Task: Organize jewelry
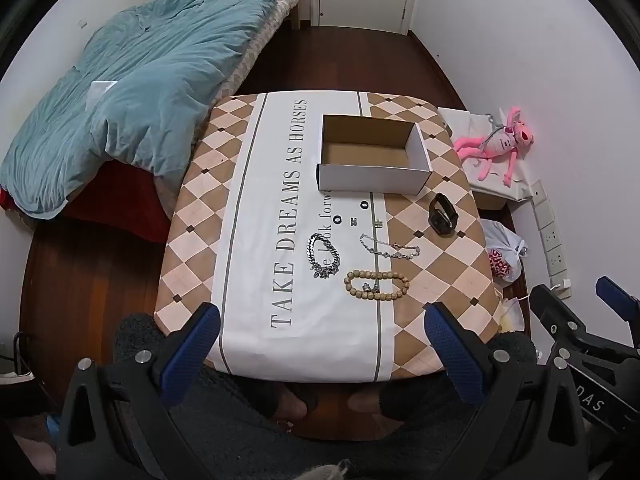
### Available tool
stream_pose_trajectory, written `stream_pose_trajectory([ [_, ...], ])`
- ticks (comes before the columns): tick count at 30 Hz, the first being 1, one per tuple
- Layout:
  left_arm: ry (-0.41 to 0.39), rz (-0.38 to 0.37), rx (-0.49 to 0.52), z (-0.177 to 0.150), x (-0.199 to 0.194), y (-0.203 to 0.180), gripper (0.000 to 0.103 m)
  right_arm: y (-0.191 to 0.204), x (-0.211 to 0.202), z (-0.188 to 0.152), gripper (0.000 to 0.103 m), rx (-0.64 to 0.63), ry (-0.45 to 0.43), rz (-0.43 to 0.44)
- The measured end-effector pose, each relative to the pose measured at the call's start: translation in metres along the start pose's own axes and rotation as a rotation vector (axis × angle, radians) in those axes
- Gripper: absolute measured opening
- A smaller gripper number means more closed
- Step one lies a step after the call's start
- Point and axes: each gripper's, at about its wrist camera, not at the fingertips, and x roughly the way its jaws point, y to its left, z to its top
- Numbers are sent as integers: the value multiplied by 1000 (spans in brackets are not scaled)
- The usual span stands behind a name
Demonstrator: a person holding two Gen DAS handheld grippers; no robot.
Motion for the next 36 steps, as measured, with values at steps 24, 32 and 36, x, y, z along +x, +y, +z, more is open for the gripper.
stream_pose_trajectory([
  [24,-21,12,12,2,-4,10,103,-1,-2,-1,103,-3,-12,-3],
  [32,-28,17,15,2,-7,8,103,0,-4,0,103,-3,-17,-2],
  [36,-36,22,15,2,-10,3,103,0,-8,1,103,-2,-20,-2],
])
